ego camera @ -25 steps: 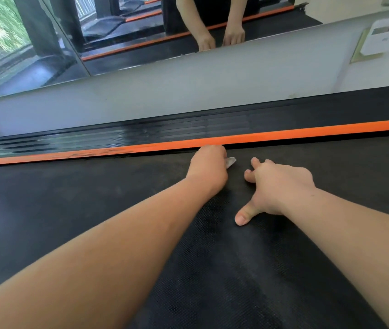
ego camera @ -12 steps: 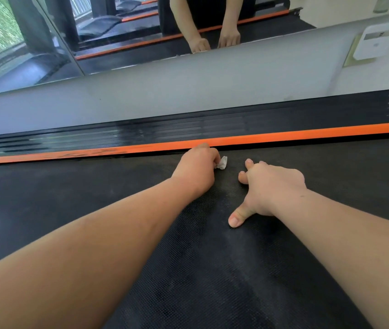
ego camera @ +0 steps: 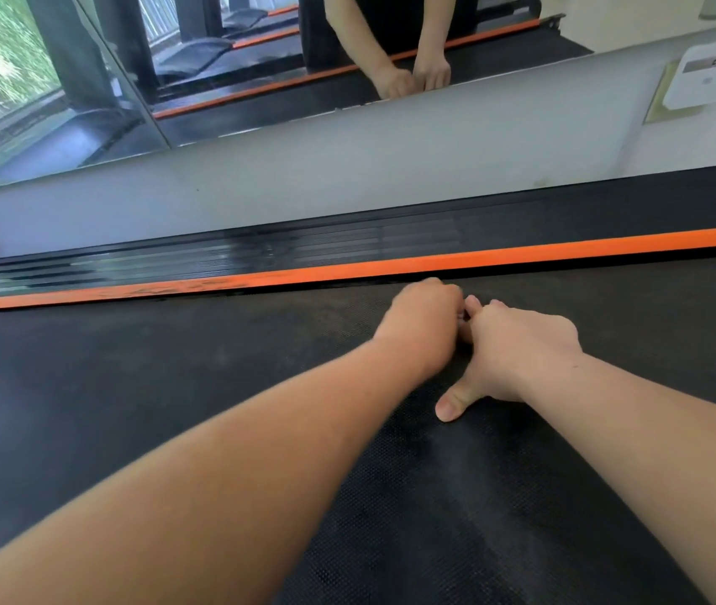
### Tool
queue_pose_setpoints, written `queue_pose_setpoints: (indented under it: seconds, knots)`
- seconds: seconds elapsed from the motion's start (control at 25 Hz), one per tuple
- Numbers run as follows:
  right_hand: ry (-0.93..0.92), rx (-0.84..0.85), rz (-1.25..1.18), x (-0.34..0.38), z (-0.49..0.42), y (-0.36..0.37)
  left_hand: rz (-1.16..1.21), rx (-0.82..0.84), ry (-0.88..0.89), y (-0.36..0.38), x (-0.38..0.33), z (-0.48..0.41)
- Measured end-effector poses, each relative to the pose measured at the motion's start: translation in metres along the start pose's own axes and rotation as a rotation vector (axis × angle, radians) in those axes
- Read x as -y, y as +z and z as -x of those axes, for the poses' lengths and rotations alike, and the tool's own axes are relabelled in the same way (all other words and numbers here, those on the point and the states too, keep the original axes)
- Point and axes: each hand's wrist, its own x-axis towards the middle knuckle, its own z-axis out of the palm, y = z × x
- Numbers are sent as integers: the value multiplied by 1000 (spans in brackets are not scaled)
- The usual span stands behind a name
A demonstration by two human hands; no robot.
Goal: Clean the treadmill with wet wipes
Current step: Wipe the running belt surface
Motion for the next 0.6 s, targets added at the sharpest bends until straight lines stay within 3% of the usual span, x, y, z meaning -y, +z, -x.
queue_pose_setpoints:
  seconds: [0.12,0.28,0.48,0.52,0.6]
  knots:
    - [-25,-2,1,3,4,-3,-79,-54,-39,-7,21,12]
    - [-21,27,-5,5,-1,-3,-65,-125,-353,-11,81,28]
    - [-11,9,-28,2,2,0,7,-37,-41,8,14,33]
    - [-13,8,-31,1,4,1,-37,-49,-38,6,22,31]
    - [-18,8,-26,1,5,0,-59,-84,-203,-2,55,23]
